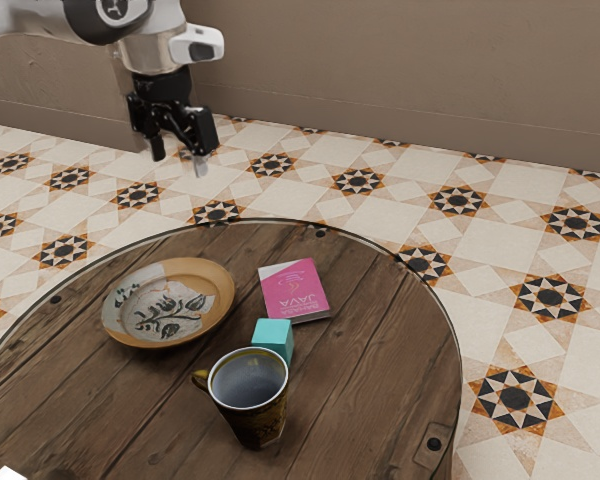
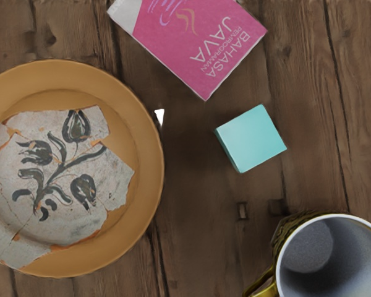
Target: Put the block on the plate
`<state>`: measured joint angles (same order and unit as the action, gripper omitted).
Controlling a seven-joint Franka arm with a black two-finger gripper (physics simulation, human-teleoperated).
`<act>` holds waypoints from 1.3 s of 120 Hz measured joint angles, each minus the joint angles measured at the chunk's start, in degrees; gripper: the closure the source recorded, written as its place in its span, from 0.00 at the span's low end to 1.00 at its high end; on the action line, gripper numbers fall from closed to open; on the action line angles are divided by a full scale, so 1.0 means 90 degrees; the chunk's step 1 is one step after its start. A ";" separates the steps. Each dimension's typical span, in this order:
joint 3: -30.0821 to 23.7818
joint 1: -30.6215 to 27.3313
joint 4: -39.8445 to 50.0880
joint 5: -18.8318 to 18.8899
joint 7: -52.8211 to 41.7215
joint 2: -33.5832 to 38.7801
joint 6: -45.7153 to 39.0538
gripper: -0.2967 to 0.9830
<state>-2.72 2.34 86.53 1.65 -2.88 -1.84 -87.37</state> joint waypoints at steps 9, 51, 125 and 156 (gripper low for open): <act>0.0001 0.0067 0.0002 0.0014 0.0083 -0.0018 -0.0059 0.23; 0.0041 0.0243 -0.0959 -0.0149 0.1045 -0.1570 -0.0251 0.23; 0.0322 0.0620 0.0400 -0.0688 0.3071 -0.2463 -0.1525 0.23; 0.0322 0.0783 0.0572 -0.0706 0.3514 -0.2549 -0.1868 0.23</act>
<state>0.17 9.39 91.68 -4.71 28.75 -24.78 -104.18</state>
